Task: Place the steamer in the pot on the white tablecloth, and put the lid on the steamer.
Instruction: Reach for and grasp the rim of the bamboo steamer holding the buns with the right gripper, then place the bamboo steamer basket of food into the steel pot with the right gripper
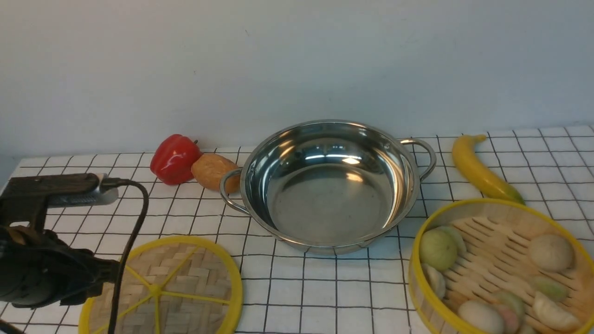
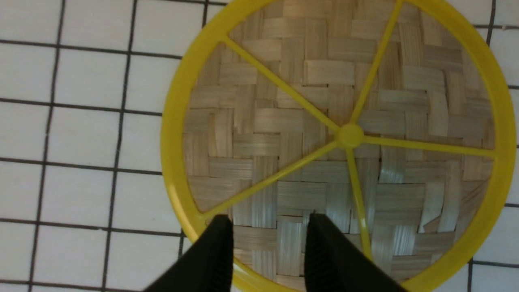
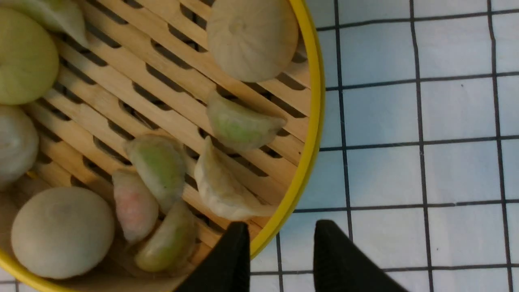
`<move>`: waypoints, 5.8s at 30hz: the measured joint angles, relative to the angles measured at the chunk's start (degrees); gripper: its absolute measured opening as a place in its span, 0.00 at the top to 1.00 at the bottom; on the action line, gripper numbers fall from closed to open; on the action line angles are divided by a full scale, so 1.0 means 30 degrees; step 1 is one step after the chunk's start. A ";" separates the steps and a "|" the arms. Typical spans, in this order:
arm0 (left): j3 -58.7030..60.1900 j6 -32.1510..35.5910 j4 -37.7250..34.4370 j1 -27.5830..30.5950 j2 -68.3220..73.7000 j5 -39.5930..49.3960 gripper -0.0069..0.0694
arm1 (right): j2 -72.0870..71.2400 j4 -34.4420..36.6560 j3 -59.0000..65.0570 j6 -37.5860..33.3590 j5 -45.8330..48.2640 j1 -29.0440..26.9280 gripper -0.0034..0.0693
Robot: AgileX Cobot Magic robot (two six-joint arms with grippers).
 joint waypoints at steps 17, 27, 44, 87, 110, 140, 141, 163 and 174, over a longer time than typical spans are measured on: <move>-0.0045 0.0450 -0.0425 0.0000 0.0878 -0.0981 0.59 | 0.4863 -0.0353 -0.0019 0.2002 -0.3395 0.0000 0.62; -0.0045 0.0450 -0.0425 0.0000 0.0878 -0.0996 0.59 | 0.7259 -0.0888 -0.0052 0.2518 -0.4551 0.0000 0.63; -0.0045 0.0450 -0.0444 0.0000 0.0878 -0.1036 0.59 | 0.7760 -0.4360 -0.0169 0.4477 -0.3799 0.0037 0.86; -0.0045 0.0450 -0.0500 0.0000 0.0878 -0.1036 0.59 | 1.7195 0.1198 -2.3978 -0.0262 0.6197 0.5414 0.83; -0.0045 0.0450 -0.0568 0.0000 0.0878 -0.1036 0.59 | 2.3656 0.2179 -2.9109 0.0467 0.6269 0.6473 0.83; -0.0045 0.0450 -0.0843 0.0000 0.0878 -0.1036 0.59 | 2.4705 0.1072 -2.8963 0.0750 0.6256 0.6892 0.83; -0.0045 0.0450 -0.0843 0.0000 0.0878 -0.1036 0.59 | 2.4705 0.1072 -2.8963 0.0750 0.6256 0.6892 0.83; -0.0045 0.0472 -0.0883 0.0000 0.0878 -0.1036 0.59 | 2.4711 0.2751 -2.8963 0.0806 0.5895 0.6892 0.43; -0.0045 0.0510 -0.1005 0.0000 0.0878 -0.1205 0.59 | 2.3520 0.2120 -2.8963 0.0821 0.5809 0.6892 0.33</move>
